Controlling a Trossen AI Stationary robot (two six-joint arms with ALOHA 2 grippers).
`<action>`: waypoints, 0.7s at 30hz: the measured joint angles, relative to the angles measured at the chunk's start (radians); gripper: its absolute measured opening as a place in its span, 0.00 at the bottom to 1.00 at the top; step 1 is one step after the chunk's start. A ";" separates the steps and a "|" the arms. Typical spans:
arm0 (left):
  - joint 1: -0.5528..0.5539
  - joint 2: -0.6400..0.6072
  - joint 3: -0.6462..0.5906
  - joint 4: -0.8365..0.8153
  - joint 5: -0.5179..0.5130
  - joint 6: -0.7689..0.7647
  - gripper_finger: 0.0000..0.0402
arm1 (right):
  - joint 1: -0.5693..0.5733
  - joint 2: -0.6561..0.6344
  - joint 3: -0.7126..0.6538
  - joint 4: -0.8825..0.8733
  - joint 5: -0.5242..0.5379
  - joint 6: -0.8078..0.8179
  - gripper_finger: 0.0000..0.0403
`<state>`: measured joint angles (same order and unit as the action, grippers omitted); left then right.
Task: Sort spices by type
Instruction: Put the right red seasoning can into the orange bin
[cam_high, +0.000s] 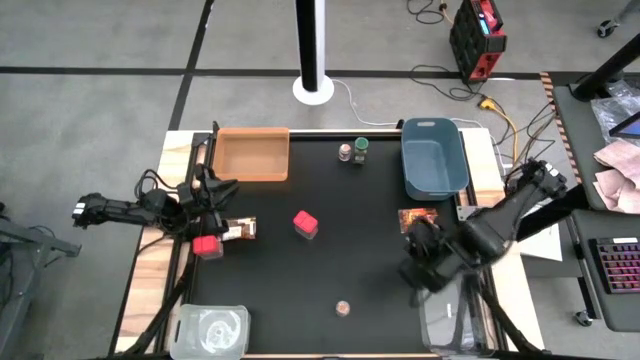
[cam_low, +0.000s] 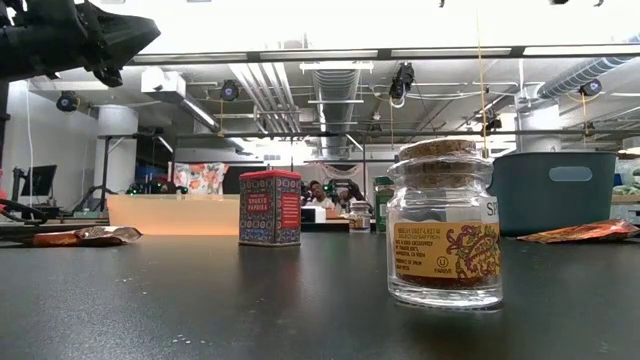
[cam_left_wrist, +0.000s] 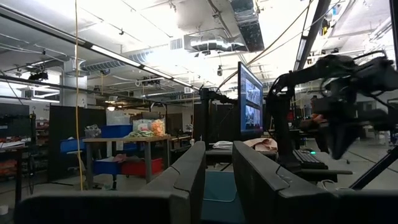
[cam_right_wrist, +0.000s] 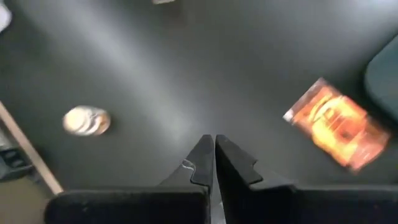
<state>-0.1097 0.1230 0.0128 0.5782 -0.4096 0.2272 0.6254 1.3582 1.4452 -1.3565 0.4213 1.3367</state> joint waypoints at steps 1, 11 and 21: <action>0.000 0.000 0.000 0.001 0.000 -0.001 0.16 | -0.028 0.000 0.000 0.000 0.000 -0.044 0.02; 0.000 0.000 0.000 0.002 0.000 -0.050 0.16 | -0.211 0.011 -0.034 0.157 0.065 -0.552 0.02; 0.000 0.000 0.000 0.013 0.147 -0.128 0.16 | -0.278 0.011 -0.223 0.698 0.077 -1.079 0.02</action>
<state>-0.1101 0.1233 0.0132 0.5910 -0.2622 0.0989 0.3473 1.3689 1.2219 -0.6582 0.4980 0.2579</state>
